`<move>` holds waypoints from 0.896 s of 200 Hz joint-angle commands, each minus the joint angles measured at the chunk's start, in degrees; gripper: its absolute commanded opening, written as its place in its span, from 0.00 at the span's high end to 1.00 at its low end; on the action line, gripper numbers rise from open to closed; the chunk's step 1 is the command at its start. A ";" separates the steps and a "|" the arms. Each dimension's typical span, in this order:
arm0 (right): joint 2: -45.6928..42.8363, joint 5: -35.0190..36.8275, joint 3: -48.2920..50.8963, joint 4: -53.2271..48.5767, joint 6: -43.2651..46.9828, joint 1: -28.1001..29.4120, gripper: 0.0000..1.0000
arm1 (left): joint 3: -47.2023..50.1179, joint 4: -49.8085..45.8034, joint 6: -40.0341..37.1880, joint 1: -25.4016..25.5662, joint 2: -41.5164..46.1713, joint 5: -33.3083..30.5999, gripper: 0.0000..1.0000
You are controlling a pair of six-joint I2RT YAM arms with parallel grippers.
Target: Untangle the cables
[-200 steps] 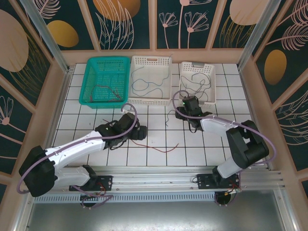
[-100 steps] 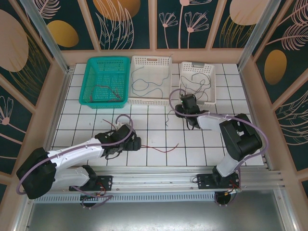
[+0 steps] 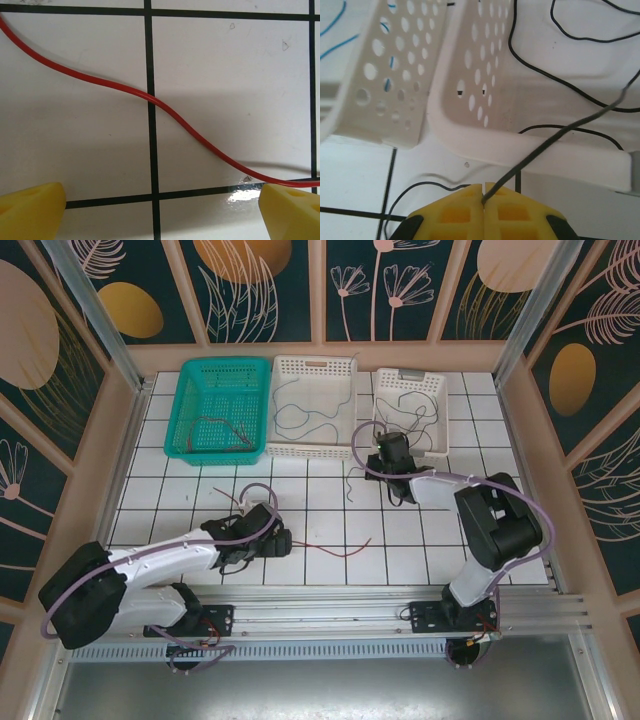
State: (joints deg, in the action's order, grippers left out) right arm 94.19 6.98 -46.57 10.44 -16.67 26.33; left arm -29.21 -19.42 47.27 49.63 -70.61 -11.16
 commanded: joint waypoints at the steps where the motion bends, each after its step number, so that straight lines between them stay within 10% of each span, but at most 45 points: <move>1: -6.64 -2.00 -0.72 -0.60 0.05 0.72 1.00 | 0.39 1.83 1.11 0.32 -1.18 -1.45 0.02; 74: -19.64 -2.21 -7.55 -9.26 0.84 0.23 1.00 | -4.56 3.77 0.90 1.31 -6.93 -1.41 0.05; 179: -9.88 -8.75 -22.60 -13.69 -2.01 -14.57 1.00 | -10.82 3.40 2.88 4.41 -11.76 -2.16 0.04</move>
State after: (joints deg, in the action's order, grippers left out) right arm 80.23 0.93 -65.28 -1.87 -17.30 14.04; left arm -38.59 -16.47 48.97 53.71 -80.99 -12.64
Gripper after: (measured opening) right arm 0.042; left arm 0.957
